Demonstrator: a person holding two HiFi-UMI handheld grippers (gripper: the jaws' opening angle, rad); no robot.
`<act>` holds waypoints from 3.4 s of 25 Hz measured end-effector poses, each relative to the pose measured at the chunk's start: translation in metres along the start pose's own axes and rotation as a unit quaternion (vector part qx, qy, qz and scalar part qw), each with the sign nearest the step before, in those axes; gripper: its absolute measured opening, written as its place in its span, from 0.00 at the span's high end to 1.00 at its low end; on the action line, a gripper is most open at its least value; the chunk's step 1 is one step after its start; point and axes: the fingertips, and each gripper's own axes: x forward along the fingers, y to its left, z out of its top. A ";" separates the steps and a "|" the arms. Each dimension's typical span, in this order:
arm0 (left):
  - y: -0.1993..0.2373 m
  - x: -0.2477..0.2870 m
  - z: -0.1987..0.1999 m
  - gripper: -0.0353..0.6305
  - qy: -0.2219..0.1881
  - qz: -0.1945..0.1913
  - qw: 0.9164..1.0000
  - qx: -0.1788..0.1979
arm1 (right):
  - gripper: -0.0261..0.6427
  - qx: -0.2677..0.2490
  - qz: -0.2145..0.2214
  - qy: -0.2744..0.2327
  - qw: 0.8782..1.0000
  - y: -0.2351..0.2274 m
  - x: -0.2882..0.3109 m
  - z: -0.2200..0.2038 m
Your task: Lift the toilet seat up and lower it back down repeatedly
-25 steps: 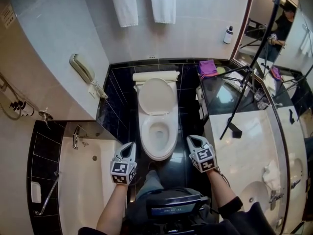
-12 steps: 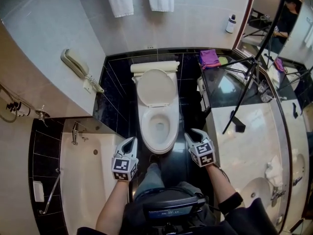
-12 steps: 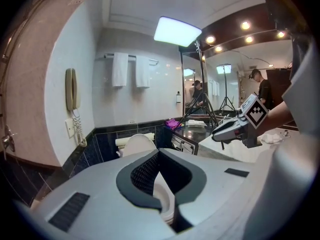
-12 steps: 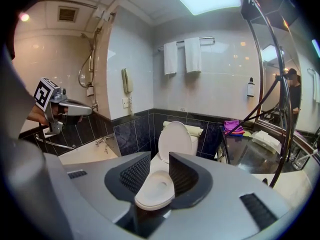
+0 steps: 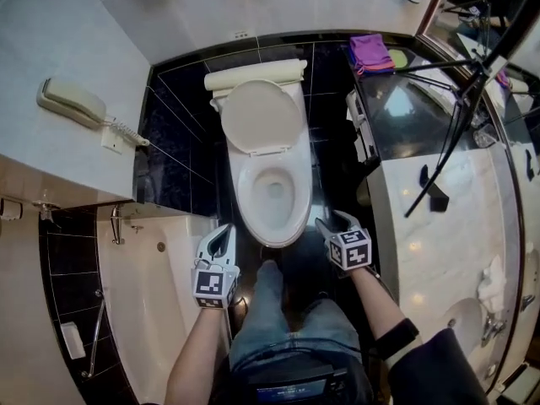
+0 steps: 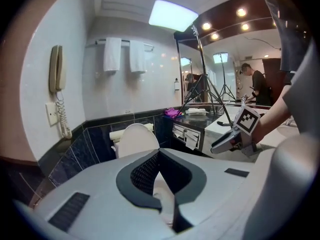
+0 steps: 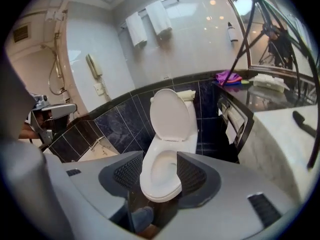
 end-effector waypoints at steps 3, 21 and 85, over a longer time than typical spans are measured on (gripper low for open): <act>0.000 0.030 -0.031 0.96 0.003 -0.005 1.000 -0.003 | 0.58 0.068 0.006 0.021 0.997 -0.020 0.042 -0.040; -0.007 0.156 -0.204 0.96 0.009 0.008 0.999 -0.033 | 0.61 0.334 0.058 0.061 0.939 -0.099 0.274 -0.238; 0.008 0.227 -0.154 0.96 0.076 -0.047 0.989 -0.121 | 0.75 0.429 0.059 0.022 0.901 -0.071 0.202 0.029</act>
